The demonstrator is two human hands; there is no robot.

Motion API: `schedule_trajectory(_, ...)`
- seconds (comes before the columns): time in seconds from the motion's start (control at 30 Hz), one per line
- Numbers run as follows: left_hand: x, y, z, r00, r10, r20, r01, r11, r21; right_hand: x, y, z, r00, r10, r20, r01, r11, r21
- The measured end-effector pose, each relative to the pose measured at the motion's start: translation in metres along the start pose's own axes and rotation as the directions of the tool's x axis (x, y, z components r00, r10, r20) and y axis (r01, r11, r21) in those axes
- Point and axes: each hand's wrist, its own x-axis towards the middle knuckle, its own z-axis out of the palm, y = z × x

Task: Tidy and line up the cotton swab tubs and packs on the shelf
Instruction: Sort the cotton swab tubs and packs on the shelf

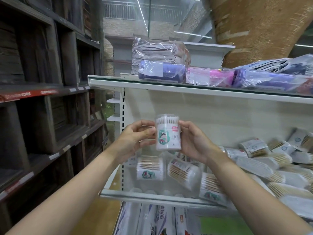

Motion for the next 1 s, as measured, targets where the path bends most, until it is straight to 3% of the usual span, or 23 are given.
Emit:
schedule_trajectory(0.13, 0.0, 0.003, -0.01, 0.999, 0.012, -0.045, -0.011, 0.999, 0.034, 0.003, 0.001, 0.007, 0.996, -0.042, -0.083, 0.041, 0.999, -0.014)
schedule_trajectory(0.23, -0.002, 0.005, -0.007, 0.977, 0.094, -0.189, -0.042, 0.964, 0.262, 0.003, -0.002, 0.014, 0.981, -0.115, -0.158, 0.079, 0.972, -0.22)
schedule_trajectory(0.3, -0.006, 0.009, 0.003, 0.963, 0.139, -0.23, 0.002, 0.851, 0.524, 0.005, -0.002, 0.022, 0.962, -0.164, -0.217, 0.066, 0.914, -0.4)
schedule_trajectory(0.37, -0.009, 0.01, 0.013, 0.974, 0.139, -0.181, 0.032, 0.701, 0.712, 0.006, -0.003, 0.032, 0.934, -0.211, -0.289, 0.019, 0.836, -0.548)
schedule_trajectory(0.43, -0.008, 0.009, 0.018, 0.981, 0.116, -0.156, 0.062, 0.572, 0.818, 0.008, -0.006, 0.039, 0.913, -0.261, -0.313, -0.05, 0.691, -0.721)
schedule_trajectory(0.5, -0.004, 0.008, 0.015, 0.974, 0.118, -0.194, 0.109, 0.507, 0.855, 0.008, -0.01, 0.047, 0.923, -0.255, -0.288, -0.054, 0.655, -0.754)
schedule_trajectory(0.57, -0.002, 0.011, 0.006, 0.965, 0.084, -0.248, 0.15, 0.601, 0.785, 0.007, -0.015, 0.053, 0.934, -0.226, -0.275, -0.005, 0.764, -0.645)
schedule_trajectory(0.6, -0.004, 0.014, 0.0, 0.97, 0.033, -0.24, 0.147, 0.707, 0.692, 0.006, -0.017, 0.055, 0.936, -0.219, -0.275, 0.023, 0.819, -0.574)
schedule_trajectory(0.67, -0.008, 0.02, -0.013, 0.981, -0.136, -0.136, 0.176, 0.92, 0.351, 0.004, -0.019, 0.054, 0.941, -0.216, -0.26, 0.075, 0.883, -0.464)
schedule_trajectory(0.7, -0.01, 0.022, -0.02, 0.979, -0.186, -0.079, 0.197, 0.964, 0.178, 0.004, -0.018, 0.053, 0.946, -0.22, -0.24, 0.097, 0.894, -0.437)
schedule_trajectory(0.8, -0.013, 0.022, -0.035, 0.98, -0.2, -0.018, 0.2, 0.979, -0.036, 0.006, -0.014, 0.056, 0.953, -0.226, -0.2, 0.135, 0.913, -0.385)
schedule_trajectory(1.0, -0.025, 0.023, -0.054, 0.989, -0.148, -0.004, 0.148, 0.988, 0.046, 0.018, -0.004, 0.07, 0.961, -0.218, -0.168, 0.151, 0.927, -0.343)
